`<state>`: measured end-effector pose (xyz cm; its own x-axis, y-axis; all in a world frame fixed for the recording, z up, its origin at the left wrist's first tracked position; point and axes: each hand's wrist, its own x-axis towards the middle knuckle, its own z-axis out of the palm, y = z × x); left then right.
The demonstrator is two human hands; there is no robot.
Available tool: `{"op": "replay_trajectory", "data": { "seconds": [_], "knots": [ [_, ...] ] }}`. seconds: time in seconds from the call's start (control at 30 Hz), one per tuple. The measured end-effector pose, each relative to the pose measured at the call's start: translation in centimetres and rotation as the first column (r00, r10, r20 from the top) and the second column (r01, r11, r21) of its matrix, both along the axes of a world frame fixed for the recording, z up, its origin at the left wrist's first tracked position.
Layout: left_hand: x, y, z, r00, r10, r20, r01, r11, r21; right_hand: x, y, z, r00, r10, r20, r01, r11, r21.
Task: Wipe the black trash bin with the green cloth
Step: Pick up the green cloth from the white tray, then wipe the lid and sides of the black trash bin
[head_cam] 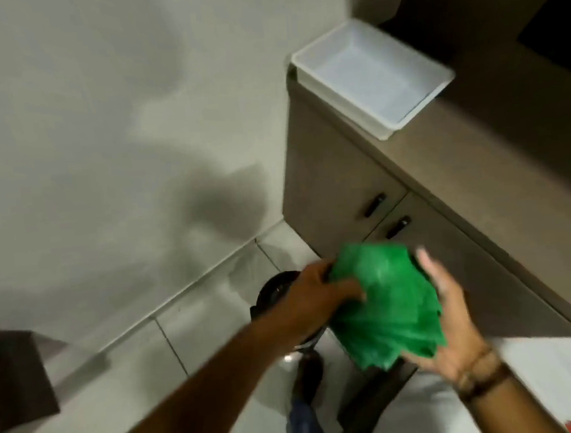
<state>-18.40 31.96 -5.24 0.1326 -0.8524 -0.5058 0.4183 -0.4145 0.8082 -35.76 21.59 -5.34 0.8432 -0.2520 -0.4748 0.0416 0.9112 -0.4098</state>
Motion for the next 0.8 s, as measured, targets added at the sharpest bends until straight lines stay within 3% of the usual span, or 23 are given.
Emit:
{"op": "replay_trajectory", "data": {
  "seconds": [0.1,0.2,0.23,0.33,0.4,0.5,0.6,0.67,0.73,0.8],
  "knots": [
    [-4.9,9.4,-5.6,0.992,-0.081,0.1,0.061,0.98,0.19,-3.6,10.8,-4.3,0.995,-0.044,-0.092,0.06,0.982,0.179],
    [-8.7,16.3,-10.1,0.985,-0.044,0.166,-0.006,0.957,0.29,-6.0,17.2,-8.4,0.984,-0.155,0.087,0.146,0.984,0.1],
    [-9.5,18.0,-11.3,0.983,-0.029,0.179,-0.031,0.947,0.32,-6.7,18.2,-10.1,0.983,-0.177,0.056,0.172,0.981,0.091],
    [-10.9,20.8,-15.3,0.97,-0.038,0.24,-0.066,0.909,0.412,-8.5,20.0,-15.4,0.958,-0.152,-0.241,0.137,0.988,-0.077],
    [-11.0,21.4,-19.0,0.949,-0.055,0.309,-0.094,0.89,0.447,-9.1,19.7,-20.1,0.933,0.011,-0.36,-0.034,0.998,-0.057],
    [-9.6,21.3,-25.8,0.893,-0.159,0.42,-0.045,0.899,0.436,-8.5,19.3,-26.2,0.823,0.035,-0.567,-0.027,0.999,0.023],
    [-5.5,20.3,-33.2,0.928,-0.213,0.305,0.11,0.94,0.323,-4.8,18.0,-31.0,0.742,-0.009,-0.67,-0.008,1.0,-0.022],
    [-1.5,18.6,-39.3,0.92,-0.208,0.333,0.09,0.937,0.337,-2.4,16.3,-34.4,0.753,-0.058,-0.656,0.055,0.998,-0.025],
    [2.3,16.2,-45.0,0.832,-0.249,0.497,0.039,0.918,0.394,-1.1,13.7,-38.1,0.766,-0.167,-0.621,0.12,0.986,-0.117],
    [5.0,13.7,-50.7,0.661,-0.334,0.672,0.05,0.913,0.405,0.6,10.3,-42.3,0.737,-0.287,-0.612,0.13,0.949,-0.288]
  ]
}}
